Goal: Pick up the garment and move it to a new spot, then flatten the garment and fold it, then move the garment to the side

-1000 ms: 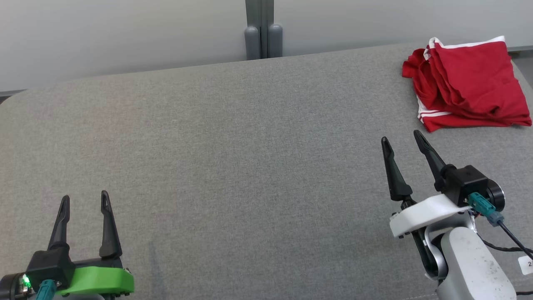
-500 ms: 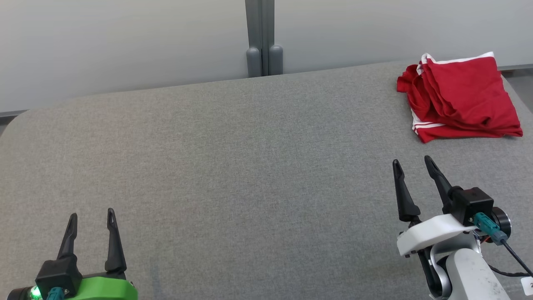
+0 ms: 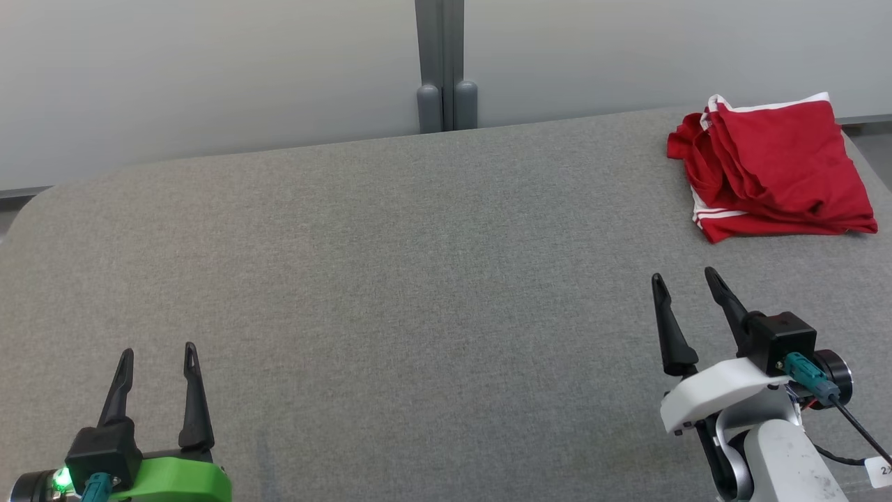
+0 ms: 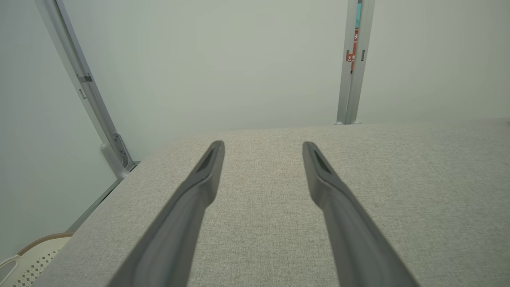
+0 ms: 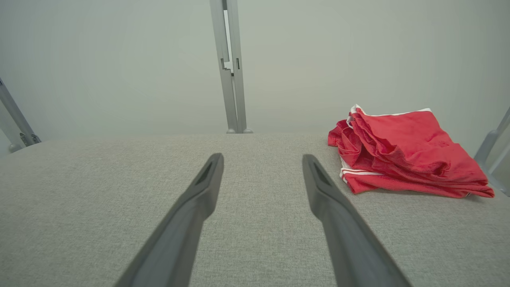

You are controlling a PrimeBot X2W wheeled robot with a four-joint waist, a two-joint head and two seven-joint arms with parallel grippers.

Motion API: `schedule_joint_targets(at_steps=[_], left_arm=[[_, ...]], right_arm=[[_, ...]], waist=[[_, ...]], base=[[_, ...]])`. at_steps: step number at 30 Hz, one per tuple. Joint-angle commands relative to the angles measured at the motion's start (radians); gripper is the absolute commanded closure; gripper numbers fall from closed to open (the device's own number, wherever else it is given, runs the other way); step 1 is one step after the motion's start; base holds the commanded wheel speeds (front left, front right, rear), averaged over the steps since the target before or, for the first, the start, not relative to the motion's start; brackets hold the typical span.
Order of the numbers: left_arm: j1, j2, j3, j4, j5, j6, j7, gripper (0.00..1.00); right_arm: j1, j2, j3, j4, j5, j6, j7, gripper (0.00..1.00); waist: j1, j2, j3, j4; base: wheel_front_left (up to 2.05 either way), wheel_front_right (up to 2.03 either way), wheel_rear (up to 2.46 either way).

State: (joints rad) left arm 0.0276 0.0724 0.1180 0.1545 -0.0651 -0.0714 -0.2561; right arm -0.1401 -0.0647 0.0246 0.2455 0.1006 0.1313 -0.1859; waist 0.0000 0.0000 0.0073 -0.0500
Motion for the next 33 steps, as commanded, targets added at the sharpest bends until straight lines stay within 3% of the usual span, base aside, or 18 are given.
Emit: schedule_joint_targets(at_steps=[1,5,6,11,33], left_arm=[[-0.009,0.008,-0.001,-0.004,-0.003,0.003,0.002,0.0],[-0.003,0.01,-0.001,-0.006,-0.004,0.014,0.002,0.0],[0.0,0.002,0.0,-0.003,-0.001,0.01,0.001,1.0],[0.015,-0.012,-0.001,0.045,-0.001,0.011,0.004,1.0],[-0.032,-0.014,0.0,0.057,-0.435,-0.009,0.108,1.0]], right_arm=[[0.015,0.003,-0.002,-0.009,-0.013,-0.001,0.004,0.0],[0.02,0.004,-0.002,-0.018,-0.016,-0.001,0.012,0.0],[0.01,0.004,-0.001,-0.015,-0.007,0.0,0.01,1.0],[0.039,0.01,0.0,0.025,-0.005,0.0,0.01,1.0],[0.035,0.011,-0.041,0.016,0.42,0.0,0.093,1.0]], waist=[[0.0,0.0,0.0,0.0],[0.0,0.0,-0.002,0.0],[0.0,0.0,-0.002,0.0],[0.0,0.0,-0.003,0.0],[0.0,0.0,-0.003,0.009]], base=[[0.0,0.0,0.0],[0.0,0.0,0.0],[0.0,0.0,0.0],[0.0,0.0,0.0],[0.0,0.0,0.0]])
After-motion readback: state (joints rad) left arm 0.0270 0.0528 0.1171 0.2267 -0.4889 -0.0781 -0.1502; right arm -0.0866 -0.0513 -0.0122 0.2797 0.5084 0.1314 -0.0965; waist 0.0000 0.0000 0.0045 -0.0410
